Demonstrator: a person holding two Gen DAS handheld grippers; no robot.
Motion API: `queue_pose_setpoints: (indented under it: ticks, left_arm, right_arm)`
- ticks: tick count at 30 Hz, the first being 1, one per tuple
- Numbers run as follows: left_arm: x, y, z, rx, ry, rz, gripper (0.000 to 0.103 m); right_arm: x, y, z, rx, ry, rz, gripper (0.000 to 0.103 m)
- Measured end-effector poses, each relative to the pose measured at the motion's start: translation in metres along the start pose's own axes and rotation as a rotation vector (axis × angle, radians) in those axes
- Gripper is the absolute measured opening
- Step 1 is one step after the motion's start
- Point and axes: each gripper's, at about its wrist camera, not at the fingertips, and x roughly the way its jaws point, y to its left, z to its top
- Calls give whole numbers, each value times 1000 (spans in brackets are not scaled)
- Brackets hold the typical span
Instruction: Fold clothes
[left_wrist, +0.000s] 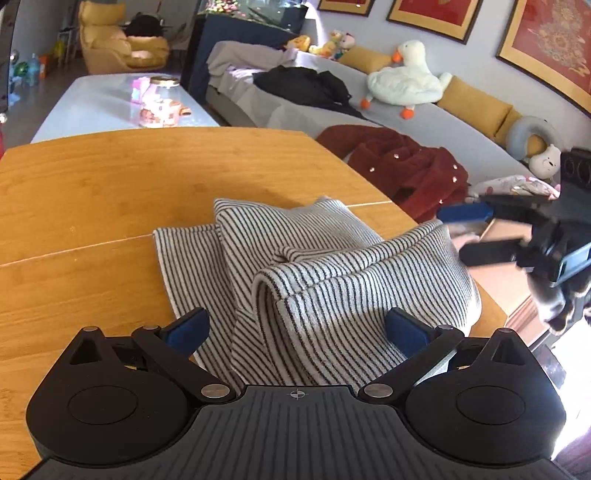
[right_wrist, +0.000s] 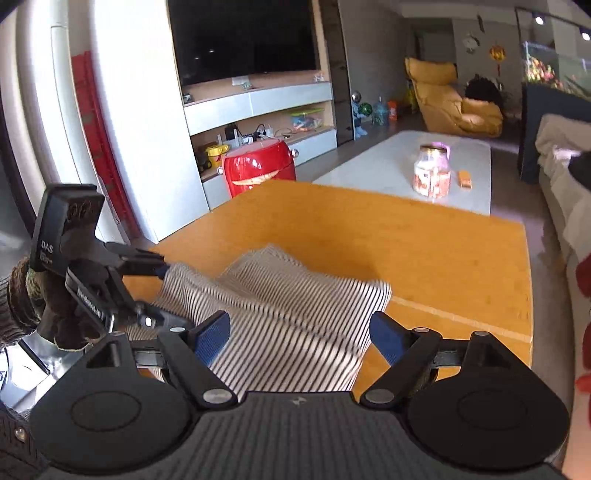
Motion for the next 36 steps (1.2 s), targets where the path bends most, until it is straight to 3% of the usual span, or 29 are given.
queue_pose_setpoints:
  ticks: [4, 6, 10, 14, 16, 17, 19, 22, 25, 29, 32, 34, 36]
  left_arm:
    - [-11, 0, 5, 21, -26, 6, 103]
    - [-21, 2, 10, 31, -52, 11, 103]
    - [-45, 22, 31, -53, -134, -14, 103]
    - [-40, 28, 45, -61, -144, -44, 103]
    - [-31, 26, 50, -44, -132, -63, 103]
    - [-26, 26, 53, -35, -125, -72, 103]
    - [-16, 26, 55, -24, -106, -91, 103]
    - [-5, 24, 57, -9, -86, -122, 103]
    - [7, 28, 57, 1, -69, -118, 103]
    - [24, 35, 57, 7, -46, -100, 103]
    - [37, 40, 57, 12, -28, -85, 103]
    - [46, 44, 57, 15, -17, -76, 103]
    - [54, 47, 57, 19, -7, -67, 103]
  right_arm:
    - [18, -11, -20, 160, -21, 62, 84]
    - [20, -4, -20, 104, -40, 49, 84]
    - [20, 12, -15, -31, -31, 2, 84]
    - [24, 2, -18, 93, 6, 55, 82]
    - [27, -1, -21, 135, 16, 105, 51]
    - [26, 0, -19, 125, 10, 102, 49]
    - [25, 2, -8, 51, -7, 62, 35]
    - [29, 1, 15, -80, -30, -26, 29]
    - [52, -9, 32, -154, -4, -84, 29]
    - [75, -16, 39, -131, -1, -98, 35]
    - [64, -15, 41, -83, -28, -161, 62]
    - [42, -21, 37, 27, -55, -184, 69]
    - [19, -32, 26, 189, -81, -135, 74]
